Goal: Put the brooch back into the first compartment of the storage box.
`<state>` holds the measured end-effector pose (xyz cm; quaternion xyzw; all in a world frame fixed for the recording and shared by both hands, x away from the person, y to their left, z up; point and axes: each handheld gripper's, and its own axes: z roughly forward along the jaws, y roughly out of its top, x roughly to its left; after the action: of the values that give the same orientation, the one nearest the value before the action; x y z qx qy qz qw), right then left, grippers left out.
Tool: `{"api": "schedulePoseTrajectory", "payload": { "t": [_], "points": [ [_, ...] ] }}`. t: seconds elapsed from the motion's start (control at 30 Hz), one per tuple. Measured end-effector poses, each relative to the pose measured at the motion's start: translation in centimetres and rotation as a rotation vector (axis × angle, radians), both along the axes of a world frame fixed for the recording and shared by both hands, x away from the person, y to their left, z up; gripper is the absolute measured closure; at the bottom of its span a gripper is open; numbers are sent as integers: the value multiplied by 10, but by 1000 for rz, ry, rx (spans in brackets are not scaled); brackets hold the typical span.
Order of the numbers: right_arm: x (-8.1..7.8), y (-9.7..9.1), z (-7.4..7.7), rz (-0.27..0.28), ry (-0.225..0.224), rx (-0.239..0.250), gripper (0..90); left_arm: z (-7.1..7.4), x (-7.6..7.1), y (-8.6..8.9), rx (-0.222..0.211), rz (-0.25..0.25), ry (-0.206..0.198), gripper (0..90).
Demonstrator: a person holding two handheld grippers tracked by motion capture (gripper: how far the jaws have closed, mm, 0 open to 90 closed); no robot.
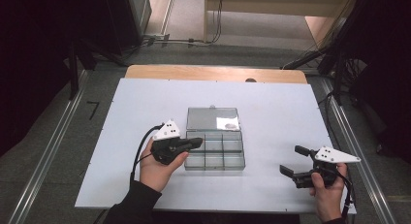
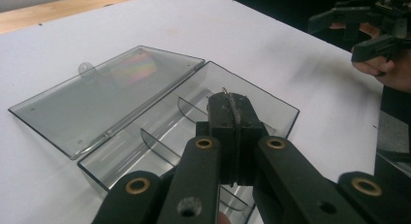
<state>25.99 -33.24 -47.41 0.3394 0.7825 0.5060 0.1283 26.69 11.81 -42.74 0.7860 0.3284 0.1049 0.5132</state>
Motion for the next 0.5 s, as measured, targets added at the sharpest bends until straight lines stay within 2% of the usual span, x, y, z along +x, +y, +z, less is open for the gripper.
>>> {"api": "schedulePoseTrajectory", "payload": {
  "t": [0.17,0.33,0.5],
  "points": [
    [0,-1,0,-1,1,4,0,1,8,2,-3,10,-1,900],
    [0,-1,-1,-1,3,3,0,0,14,4,-28,21,2,900],
    [0,-1,-1,-2,-1,2,0,-4,20,3,-23,28,8,900]
  ]
}}
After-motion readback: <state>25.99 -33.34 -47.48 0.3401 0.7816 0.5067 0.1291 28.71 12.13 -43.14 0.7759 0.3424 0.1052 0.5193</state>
